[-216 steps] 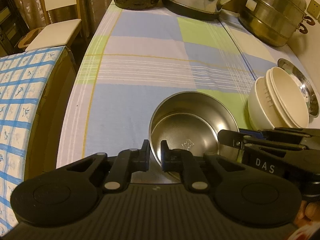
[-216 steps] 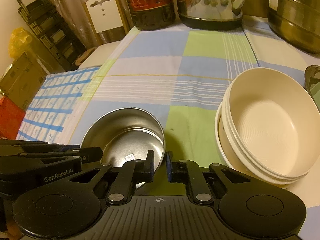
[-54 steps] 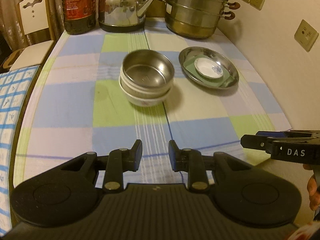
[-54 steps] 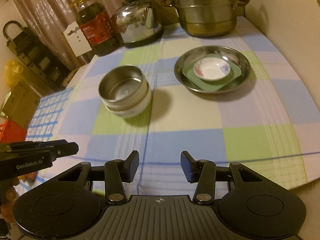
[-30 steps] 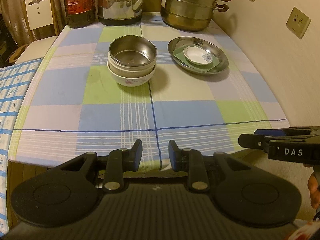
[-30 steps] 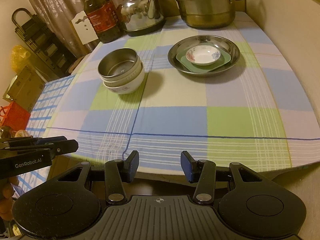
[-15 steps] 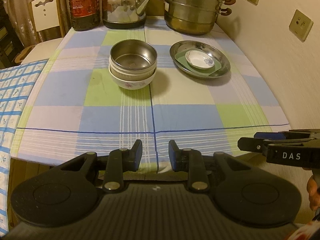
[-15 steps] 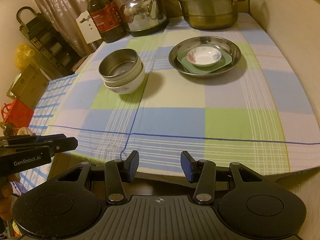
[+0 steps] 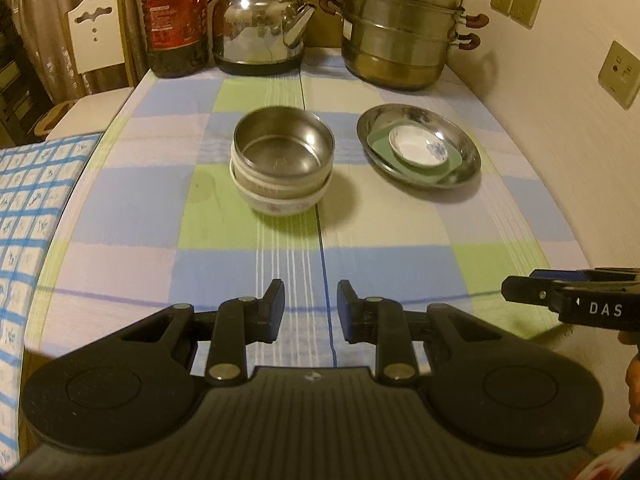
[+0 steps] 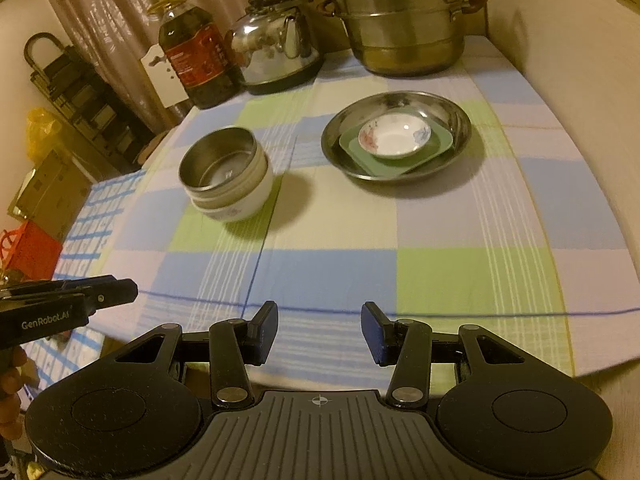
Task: Organize plates and bowls
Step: 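Pull both grippers back from the three-bowl stack, then move both grippers to the bowl stack's rim and close them on it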
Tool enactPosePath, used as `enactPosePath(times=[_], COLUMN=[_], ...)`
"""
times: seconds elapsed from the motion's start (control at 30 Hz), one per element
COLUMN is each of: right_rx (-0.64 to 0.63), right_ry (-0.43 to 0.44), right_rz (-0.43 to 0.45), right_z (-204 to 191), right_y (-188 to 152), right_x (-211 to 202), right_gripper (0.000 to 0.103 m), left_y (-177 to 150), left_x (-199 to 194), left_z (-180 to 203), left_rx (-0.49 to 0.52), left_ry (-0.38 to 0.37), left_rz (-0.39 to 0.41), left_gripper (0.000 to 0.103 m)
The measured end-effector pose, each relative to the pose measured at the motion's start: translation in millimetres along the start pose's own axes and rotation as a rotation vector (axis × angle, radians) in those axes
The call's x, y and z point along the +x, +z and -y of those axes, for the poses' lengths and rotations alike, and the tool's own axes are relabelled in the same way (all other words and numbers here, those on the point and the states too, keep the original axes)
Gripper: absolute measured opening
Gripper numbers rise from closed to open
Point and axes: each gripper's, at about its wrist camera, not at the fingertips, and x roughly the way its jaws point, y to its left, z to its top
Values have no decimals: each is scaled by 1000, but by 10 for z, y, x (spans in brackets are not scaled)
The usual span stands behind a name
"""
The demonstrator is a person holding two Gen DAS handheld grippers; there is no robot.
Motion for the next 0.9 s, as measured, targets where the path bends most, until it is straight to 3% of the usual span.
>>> enactPosePath(times=[0.47,0.9], right_rx=[12,45], right_ry=[1,94], right_rz=[-4,62], right_z=[-209,-423], right_y=[578,1087], right_x=[654,1319], right_gripper=[47,47], left_y=[658,1148], left_x=[507,1069], left_z=[-503,-830], left_rx=[4,-16], left_ry=[-28,-36], left_rz=[17,-7], left_gripper=[25,25])
